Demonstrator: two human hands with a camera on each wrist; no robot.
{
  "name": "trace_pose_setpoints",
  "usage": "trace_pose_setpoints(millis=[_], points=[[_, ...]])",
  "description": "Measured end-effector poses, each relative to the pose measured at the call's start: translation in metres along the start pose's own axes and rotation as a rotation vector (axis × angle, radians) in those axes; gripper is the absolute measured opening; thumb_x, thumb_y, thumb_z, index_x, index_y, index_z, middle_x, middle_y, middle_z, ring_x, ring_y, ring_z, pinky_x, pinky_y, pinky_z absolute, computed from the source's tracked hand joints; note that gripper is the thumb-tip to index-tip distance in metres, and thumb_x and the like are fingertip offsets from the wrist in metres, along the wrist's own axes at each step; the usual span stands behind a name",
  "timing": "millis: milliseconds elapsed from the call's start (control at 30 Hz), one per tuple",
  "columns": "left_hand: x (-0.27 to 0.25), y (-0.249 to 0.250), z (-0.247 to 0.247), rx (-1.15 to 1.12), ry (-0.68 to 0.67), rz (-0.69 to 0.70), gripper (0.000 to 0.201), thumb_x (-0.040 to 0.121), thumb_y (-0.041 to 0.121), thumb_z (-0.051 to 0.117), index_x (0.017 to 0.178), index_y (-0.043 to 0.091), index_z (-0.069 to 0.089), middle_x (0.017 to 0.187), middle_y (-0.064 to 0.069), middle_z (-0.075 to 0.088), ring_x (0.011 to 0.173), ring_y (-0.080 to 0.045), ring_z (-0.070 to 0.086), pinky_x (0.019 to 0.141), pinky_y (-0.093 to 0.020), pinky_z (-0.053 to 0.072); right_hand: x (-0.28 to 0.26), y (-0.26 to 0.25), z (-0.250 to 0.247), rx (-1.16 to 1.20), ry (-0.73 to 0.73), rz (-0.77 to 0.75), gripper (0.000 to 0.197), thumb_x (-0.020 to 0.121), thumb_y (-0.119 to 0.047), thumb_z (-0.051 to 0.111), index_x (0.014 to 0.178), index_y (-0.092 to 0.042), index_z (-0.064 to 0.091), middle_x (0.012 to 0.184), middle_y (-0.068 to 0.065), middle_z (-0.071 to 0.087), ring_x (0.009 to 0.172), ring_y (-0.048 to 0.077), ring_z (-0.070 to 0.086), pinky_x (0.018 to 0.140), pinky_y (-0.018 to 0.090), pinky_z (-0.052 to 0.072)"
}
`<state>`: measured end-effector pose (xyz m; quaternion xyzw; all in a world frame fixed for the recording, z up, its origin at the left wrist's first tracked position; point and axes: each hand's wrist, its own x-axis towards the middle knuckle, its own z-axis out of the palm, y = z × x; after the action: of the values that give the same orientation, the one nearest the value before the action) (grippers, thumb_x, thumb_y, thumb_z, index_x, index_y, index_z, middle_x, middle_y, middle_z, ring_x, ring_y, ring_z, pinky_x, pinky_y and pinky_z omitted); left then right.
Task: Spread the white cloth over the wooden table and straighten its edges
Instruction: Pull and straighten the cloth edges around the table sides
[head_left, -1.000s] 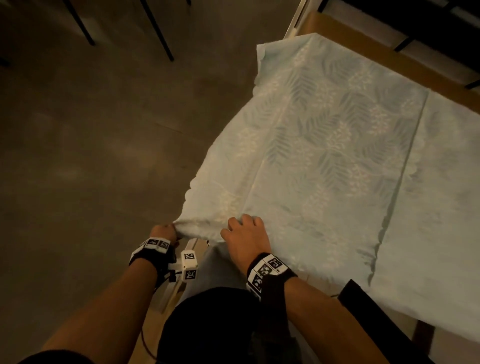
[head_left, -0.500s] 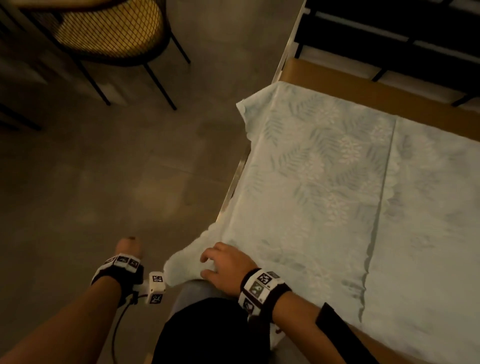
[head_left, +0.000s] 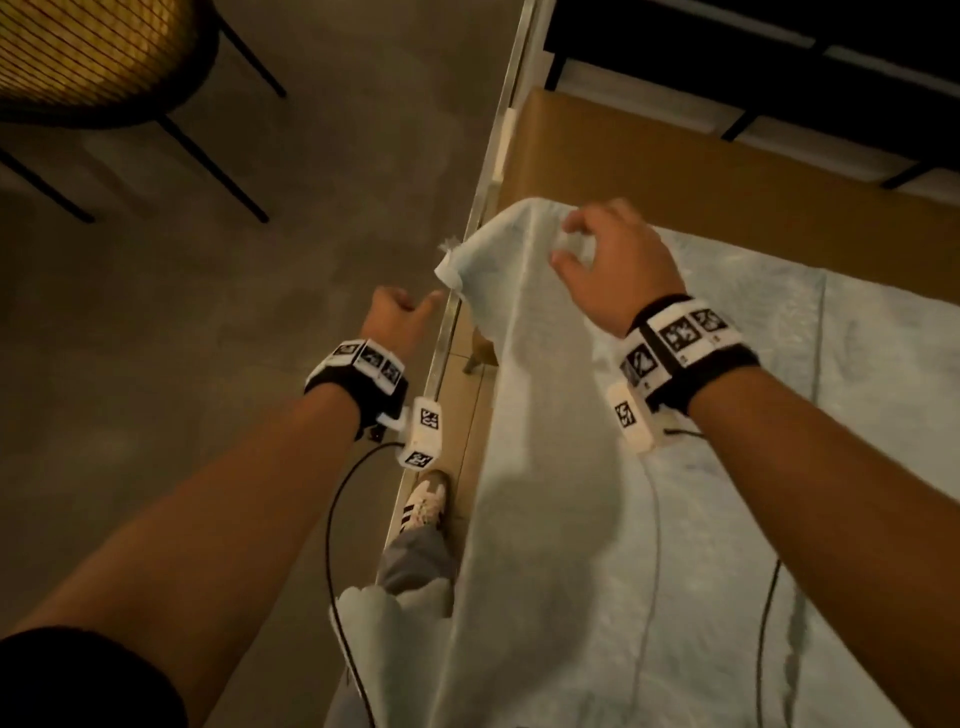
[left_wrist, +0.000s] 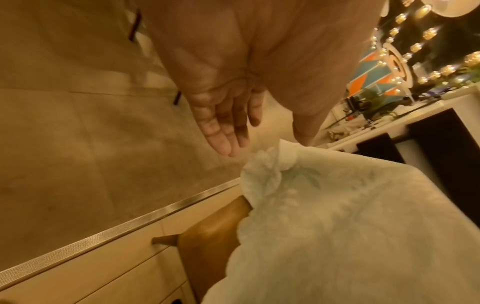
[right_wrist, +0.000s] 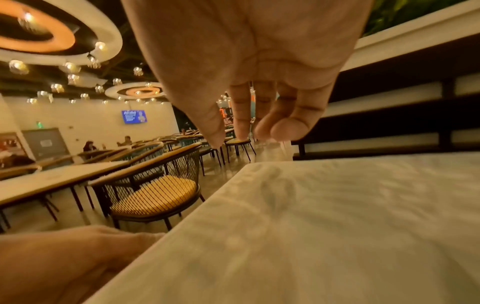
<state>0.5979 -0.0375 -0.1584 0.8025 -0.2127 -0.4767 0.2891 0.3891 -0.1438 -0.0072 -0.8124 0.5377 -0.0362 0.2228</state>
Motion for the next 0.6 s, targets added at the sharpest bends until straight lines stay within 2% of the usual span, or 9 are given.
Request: trace_pose_setpoints(millis=[100,133,200,233,300,367,467,533,600], points=[[0.033,0.038,0.019,-0.093,-0.025,0.035,0.081,0.073,0.048,0.079,0.132,0.015,0.034,0.104,0.004,0.053,0.085,-0.011,0.057,0.067,-0.024,0.047,0.059,-0.007,0.005,-0.129,-0.035,-0.009,0.050,0.092,-0.041,0.061,0.135,-0.019,0.049,0.138,0.004,0.047,0.122,0.026,0.051,0.099,0.042,0.046],[0.041,0.046,0.026,-0.096,-0.031,0.048,0.085,0.072,0.042,0.082,0.134,0.013,0.031,0.106,0.002,0.052,0.087,-0.014,0.056,0.072,-0.026,0.048,0.073,-0.009,0.010,-0.138,-0.068,0.012,0.055,0.091,-0.042,0.061,0.139,-0.019,0.046,0.143,0.004,0.045,0.127,0.028,0.048,0.103,0.045,0.044],[0.059,0.054,0.038,-0.044,-0.014,0.040,0.071,0.078,0.028,0.078,0.132,0.010,0.036,0.107,0.000,0.051,0.089,-0.017,0.054,0.075,-0.026,0.044,0.094,-0.010,0.024,-0.142,-0.174,0.080,0.061,0.090,-0.043,0.062,0.143,-0.019,0.043,0.148,0.007,0.043,0.134,0.030,0.043,0.107,0.048,0.040],[0.067,0.056,0.043,-0.023,0.024,0.030,0.056,0.083,0.024,0.072,0.128,0.010,0.043,0.105,0.000,0.053,0.088,-0.017,0.054,0.072,-0.025,0.043,0.100,-0.009,0.032,-0.172,-0.225,0.100,0.060,0.090,-0.045,0.062,0.141,-0.019,0.045,0.145,0.008,0.048,0.132,0.032,0.046,0.104,0.047,0.042],[0.076,0.057,0.043,-0.043,0.083,-0.011,0.032,0.088,0.023,0.061,0.117,0.009,0.059,0.102,-0.004,0.064,0.088,-0.020,0.061,0.065,-0.024,0.044,0.105,-0.003,0.047,-0.255,-0.225,0.082,0.045,0.089,-0.045,0.059,0.127,-0.021,0.056,0.126,0.007,0.062,0.114,0.032,0.058,0.084,0.040,0.048],[0.084,0.050,0.036,-0.064,0.085,-0.059,0.028,0.091,0.024,0.056,0.109,0.007,0.069,0.105,-0.013,0.070,0.093,-0.028,0.066,0.068,-0.025,0.045,0.105,0.001,0.054,-0.276,-0.139,0.047,0.029,0.090,-0.042,0.054,0.111,-0.022,0.061,0.105,0.004,0.067,0.094,0.029,0.062,0.070,0.035,0.043],[0.090,0.036,0.023,-0.195,0.014,-0.189,0.029,0.094,0.023,0.053,0.115,0.008,0.067,0.119,-0.017,0.067,0.096,-0.032,0.066,0.072,-0.033,0.052,0.102,0.002,0.059,-0.225,-0.089,0.039,0.019,0.093,-0.038,0.051,0.098,-0.022,0.060,0.091,-0.001,0.062,0.082,0.024,0.057,0.066,0.033,0.040],[0.082,0.033,0.015,-0.377,0.011,-0.243,0.019,0.093,0.021,0.054,0.098,0.011,0.069,0.103,-0.016,0.069,0.073,-0.027,0.066,0.068,-0.034,0.056,0.101,0.002,0.060,-0.214,-0.086,0.037,0.012,0.093,-0.034,0.051,0.090,-0.023,0.057,0.085,-0.004,0.057,0.082,0.025,0.057,0.066,0.033,0.038],[0.080,0.030,0.005,-0.475,0.022,-0.305,0.018,0.091,0.022,0.057,0.081,0.013,0.067,0.087,-0.011,0.070,0.066,-0.024,0.065,0.067,-0.034,0.057,0.102,0.001,0.061,-0.212,-0.084,0.039,0.008,0.092,-0.030,0.052,0.088,-0.024,0.057,0.084,-0.004,0.056,0.085,0.027,0.058,0.067,0.034,0.040]])
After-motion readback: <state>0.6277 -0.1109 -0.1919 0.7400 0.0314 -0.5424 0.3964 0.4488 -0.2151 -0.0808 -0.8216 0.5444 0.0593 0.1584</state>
